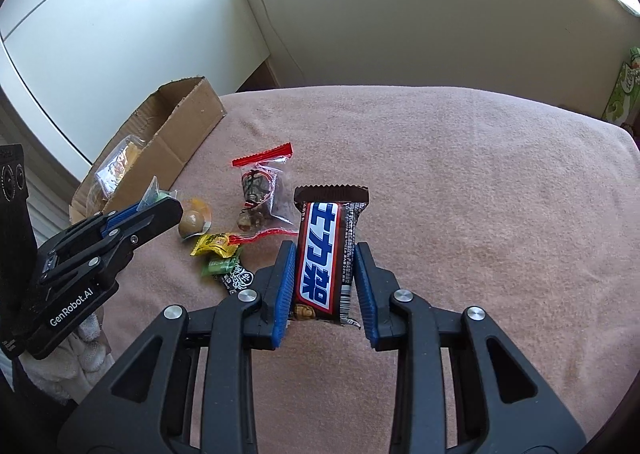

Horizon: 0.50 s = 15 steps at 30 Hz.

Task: Organize snacks
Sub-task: 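Lift the Snickers bar with the right tool while the left tool grasps the green sweet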

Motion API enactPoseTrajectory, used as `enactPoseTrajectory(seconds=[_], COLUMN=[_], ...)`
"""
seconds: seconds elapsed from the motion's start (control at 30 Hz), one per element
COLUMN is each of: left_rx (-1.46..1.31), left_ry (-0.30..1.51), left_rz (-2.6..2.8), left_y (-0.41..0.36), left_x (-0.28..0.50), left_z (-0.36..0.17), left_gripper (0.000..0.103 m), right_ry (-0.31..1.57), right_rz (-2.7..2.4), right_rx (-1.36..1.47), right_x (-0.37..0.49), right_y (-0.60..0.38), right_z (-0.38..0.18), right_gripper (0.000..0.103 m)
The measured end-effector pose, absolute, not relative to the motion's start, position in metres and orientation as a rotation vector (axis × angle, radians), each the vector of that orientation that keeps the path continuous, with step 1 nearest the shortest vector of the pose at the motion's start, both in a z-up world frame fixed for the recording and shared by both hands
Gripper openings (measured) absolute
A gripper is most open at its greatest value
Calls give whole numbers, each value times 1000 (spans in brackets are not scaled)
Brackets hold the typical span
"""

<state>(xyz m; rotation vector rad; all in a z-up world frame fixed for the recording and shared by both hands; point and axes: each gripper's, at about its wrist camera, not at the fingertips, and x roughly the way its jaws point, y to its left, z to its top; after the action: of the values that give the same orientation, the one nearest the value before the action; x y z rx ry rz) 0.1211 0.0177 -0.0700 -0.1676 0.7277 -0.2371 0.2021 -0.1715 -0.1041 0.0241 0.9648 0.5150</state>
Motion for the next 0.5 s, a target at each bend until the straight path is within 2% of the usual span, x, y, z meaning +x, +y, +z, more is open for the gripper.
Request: enactPoseTrajectory(seconds=[0.5], left_rx=[-173], left_ry=[655], left_rz=[-158], left_y=[63], left_x=[86], left_z=[-40], left_gripper=[15], right_ry=[883], right_rz=[624], right_rx=[-36], right_x=[179], right_y=[-116], right_z=[-62], right_gripper=[30])
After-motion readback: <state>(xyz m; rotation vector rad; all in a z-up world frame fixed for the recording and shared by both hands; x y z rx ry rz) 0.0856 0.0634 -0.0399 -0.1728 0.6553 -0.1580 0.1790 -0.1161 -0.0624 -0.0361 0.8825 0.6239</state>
